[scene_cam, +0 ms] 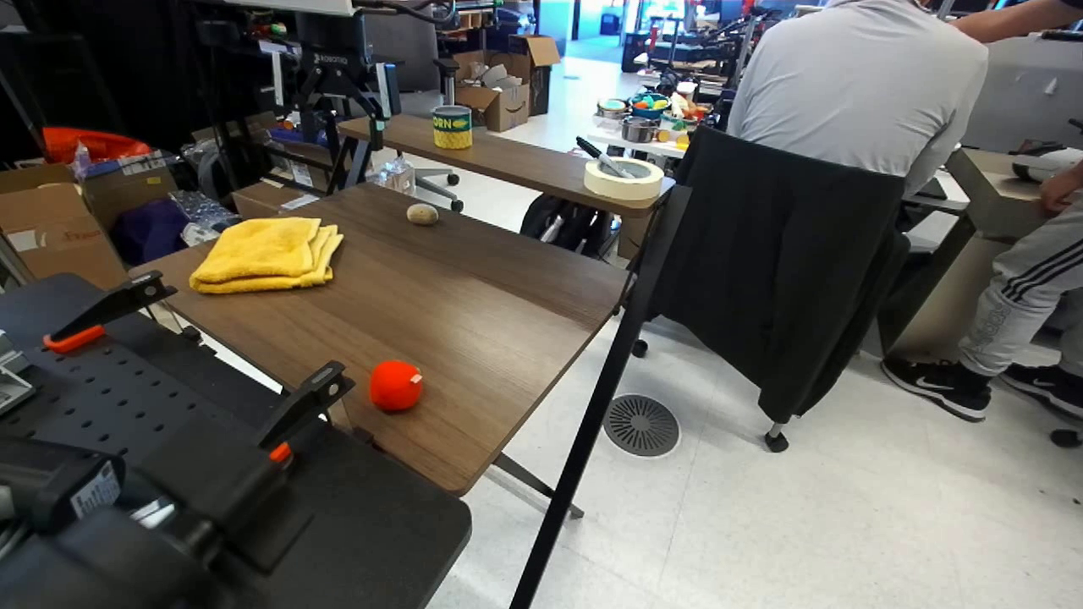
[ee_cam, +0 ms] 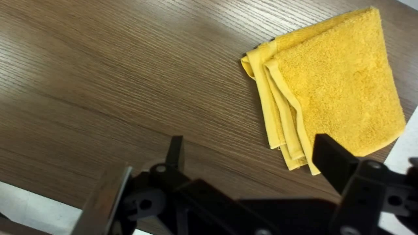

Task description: Move the potato to the right side of the table

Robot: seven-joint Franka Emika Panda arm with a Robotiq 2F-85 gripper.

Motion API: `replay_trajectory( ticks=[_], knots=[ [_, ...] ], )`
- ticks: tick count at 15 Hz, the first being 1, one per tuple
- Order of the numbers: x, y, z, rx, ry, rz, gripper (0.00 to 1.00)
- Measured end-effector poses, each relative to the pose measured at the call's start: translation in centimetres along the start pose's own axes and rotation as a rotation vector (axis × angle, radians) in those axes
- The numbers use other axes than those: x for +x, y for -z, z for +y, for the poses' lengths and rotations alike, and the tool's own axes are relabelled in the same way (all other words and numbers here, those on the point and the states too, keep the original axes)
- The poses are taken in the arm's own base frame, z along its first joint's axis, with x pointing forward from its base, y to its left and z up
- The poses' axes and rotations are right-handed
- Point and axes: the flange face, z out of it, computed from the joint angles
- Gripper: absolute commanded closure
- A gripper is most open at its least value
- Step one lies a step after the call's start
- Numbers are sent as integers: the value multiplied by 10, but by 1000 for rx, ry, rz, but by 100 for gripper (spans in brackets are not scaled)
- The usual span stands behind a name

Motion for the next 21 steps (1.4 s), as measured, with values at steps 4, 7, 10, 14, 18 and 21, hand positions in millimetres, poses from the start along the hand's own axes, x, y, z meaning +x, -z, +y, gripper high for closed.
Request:
replay_trajectory(
  ticks=[4, 7, 10, 14, 18, 21],
  knots=[
    [-5, -16, 9, -16, 24, -18, 0],
    [9, -44, 28, -66, 2, 98, 0],
    [23, -79, 43, -93, -60, 258, 0],
    [34, -131, 45, -83, -170, 381, 0],
    [45, -156, 36, -70, -218, 407, 0],
    [47, -152, 38, -71, -222, 416, 0]
  ],
)
